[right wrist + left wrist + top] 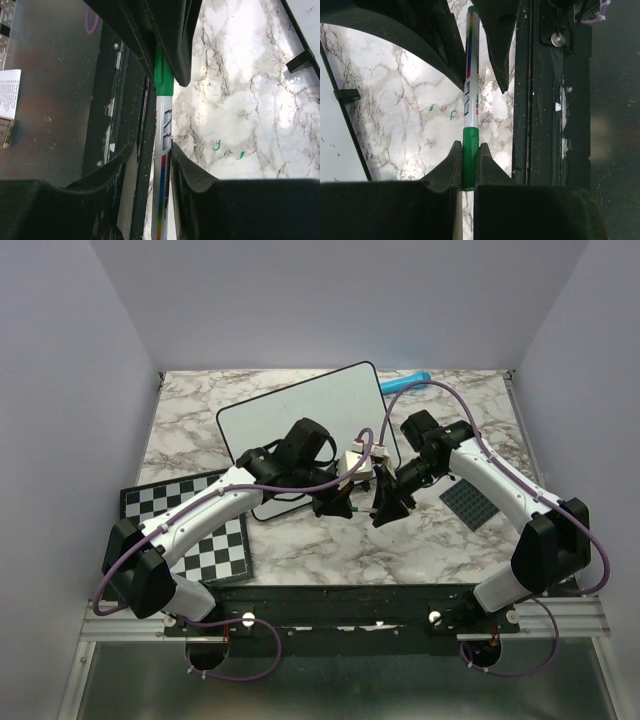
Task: Write a sentence on the whiteboard
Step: Open the pen cap of the whiteboard marker.
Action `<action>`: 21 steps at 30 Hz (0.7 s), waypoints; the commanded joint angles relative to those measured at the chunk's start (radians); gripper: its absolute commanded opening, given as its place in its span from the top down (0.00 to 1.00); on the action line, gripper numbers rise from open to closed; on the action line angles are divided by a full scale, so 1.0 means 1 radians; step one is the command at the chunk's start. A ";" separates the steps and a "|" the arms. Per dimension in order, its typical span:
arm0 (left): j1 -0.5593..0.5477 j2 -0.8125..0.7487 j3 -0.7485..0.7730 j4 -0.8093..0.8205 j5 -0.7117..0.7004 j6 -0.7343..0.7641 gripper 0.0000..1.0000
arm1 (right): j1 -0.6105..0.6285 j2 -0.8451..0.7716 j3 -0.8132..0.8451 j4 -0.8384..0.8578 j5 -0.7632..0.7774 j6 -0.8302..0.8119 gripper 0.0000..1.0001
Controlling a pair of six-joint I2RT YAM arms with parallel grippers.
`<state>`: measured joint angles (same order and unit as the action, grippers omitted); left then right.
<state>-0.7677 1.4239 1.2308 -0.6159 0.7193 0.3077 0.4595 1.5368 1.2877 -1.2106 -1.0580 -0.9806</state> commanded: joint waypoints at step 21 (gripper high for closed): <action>0.001 -0.034 0.002 -0.015 -0.061 0.059 1.00 | 0.010 -0.050 -0.090 0.128 -0.115 0.125 0.99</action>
<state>-0.7727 1.4242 1.2449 -0.6743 0.7067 0.3435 0.4591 1.5276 1.2156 -1.0821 -1.1053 -0.8627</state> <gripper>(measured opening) 0.103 0.070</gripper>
